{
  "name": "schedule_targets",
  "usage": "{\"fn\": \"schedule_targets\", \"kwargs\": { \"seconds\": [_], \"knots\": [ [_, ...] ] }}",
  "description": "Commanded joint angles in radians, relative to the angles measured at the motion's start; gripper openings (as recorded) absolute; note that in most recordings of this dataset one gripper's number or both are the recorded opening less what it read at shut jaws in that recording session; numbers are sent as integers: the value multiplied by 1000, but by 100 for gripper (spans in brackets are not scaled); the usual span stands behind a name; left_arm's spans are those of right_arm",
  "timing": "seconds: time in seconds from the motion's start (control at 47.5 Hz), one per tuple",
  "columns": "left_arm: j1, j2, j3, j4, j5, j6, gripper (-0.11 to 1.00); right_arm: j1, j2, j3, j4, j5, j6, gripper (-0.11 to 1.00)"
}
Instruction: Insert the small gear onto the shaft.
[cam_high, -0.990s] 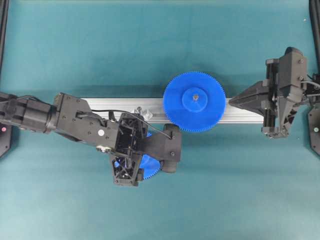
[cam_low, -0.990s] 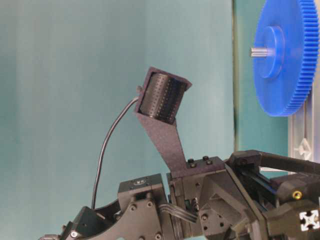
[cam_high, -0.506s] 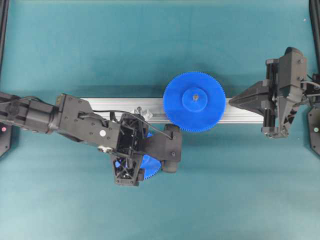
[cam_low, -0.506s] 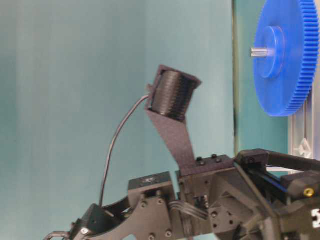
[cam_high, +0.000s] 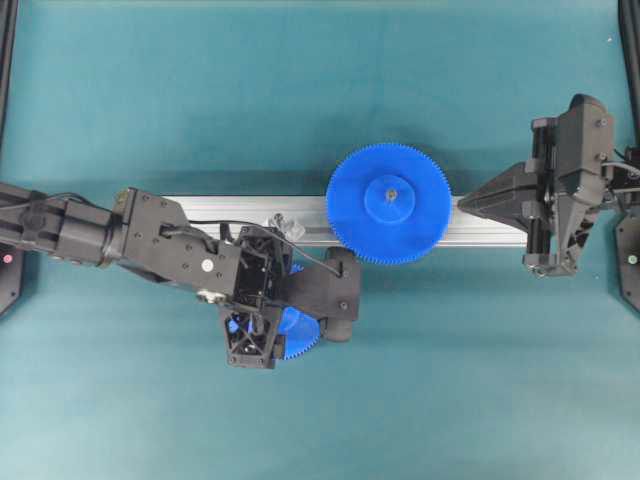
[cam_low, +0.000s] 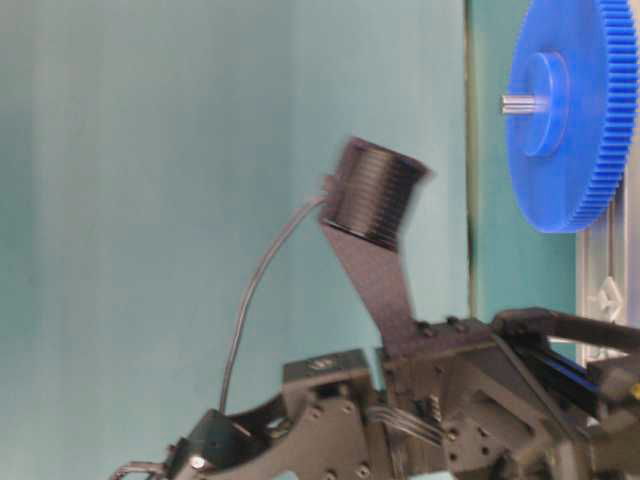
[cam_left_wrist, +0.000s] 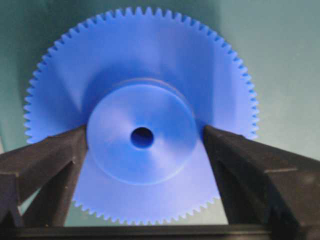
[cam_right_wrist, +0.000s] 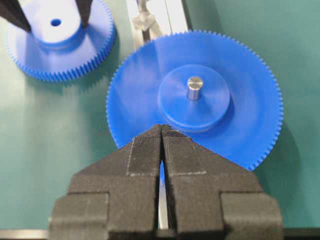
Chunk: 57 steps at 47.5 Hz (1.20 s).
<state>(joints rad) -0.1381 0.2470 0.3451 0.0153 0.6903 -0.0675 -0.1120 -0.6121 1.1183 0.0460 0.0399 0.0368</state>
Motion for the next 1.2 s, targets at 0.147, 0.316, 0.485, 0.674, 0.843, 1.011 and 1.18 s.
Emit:
{"fn": "schedule_targets", "kwargs": {
  "seconds": [0.147, 0.316, 0.485, 0.674, 0.843, 1.011, 1.18],
  "knots": [
    [-2, -18, -2, 2, -12, 0, 93, -3, -3, -11, 2, -6, 11, 4],
    [-2, -17, -8, 2, -28, -5, 93, -2, -3, -12, 2, -5, 11, 4],
    [-2, -18, -8, 2, -29, -9, 93, -2, -3, -12, 2, -6, 11, 4],
    [-2, -18, -8, 2, -29, -12, 93, -3, -3, -11, 2, -8, 28, 4],
    [-2, -20, -9, 2, -29, -12, 93, 0, -3, -3, 0, -9, 80, 4],
    [-2, -20, -9, 2, -29, -12, 93, 3, -3, -5, -3, -11, 83, 4],
    [-2, -20, -9, 2, -29, -12, 93, 3, -3, -3, -2, -11, 83, 4]
  ]
}}
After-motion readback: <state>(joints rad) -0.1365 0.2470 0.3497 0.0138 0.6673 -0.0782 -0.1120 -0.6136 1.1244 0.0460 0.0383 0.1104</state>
